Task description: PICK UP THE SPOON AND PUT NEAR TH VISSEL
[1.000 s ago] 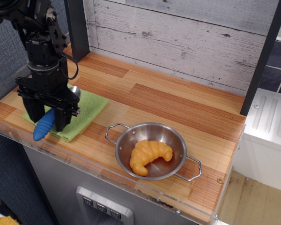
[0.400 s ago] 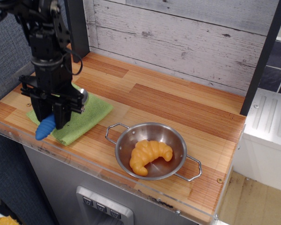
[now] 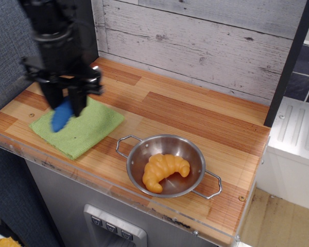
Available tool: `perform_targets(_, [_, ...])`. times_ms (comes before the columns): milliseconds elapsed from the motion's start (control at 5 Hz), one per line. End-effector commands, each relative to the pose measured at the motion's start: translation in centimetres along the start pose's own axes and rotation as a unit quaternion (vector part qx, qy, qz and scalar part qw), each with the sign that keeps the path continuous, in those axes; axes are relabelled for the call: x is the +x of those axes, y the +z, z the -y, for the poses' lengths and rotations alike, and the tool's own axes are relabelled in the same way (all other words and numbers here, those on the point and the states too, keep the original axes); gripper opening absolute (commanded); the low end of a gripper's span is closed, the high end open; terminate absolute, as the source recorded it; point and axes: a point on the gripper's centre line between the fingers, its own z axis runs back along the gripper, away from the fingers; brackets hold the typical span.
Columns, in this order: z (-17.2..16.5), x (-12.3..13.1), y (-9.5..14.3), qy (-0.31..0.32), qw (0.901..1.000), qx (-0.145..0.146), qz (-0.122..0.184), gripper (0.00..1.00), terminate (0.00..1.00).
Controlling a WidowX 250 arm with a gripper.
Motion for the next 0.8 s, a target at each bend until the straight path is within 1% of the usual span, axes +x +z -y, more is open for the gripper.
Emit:
perform_targets(0, [8.2,4.3,1.1,-0.097,0.9943,-0.008,0.042,0.0,0.0])
perform_targets(200, [11.4,6.2,1.0,-0.122,0.9913,-0.014,0.048,0.0,0.0])
perform_targets(400, [13.4,7.4,0.5,-0.126,0.9908,-0.013,0.049,0.0,0.0])
perform_targets(600, [14.5,7.8,-0.1,-0.106,0.9934,-0.02,0.039,0.0,0.0])
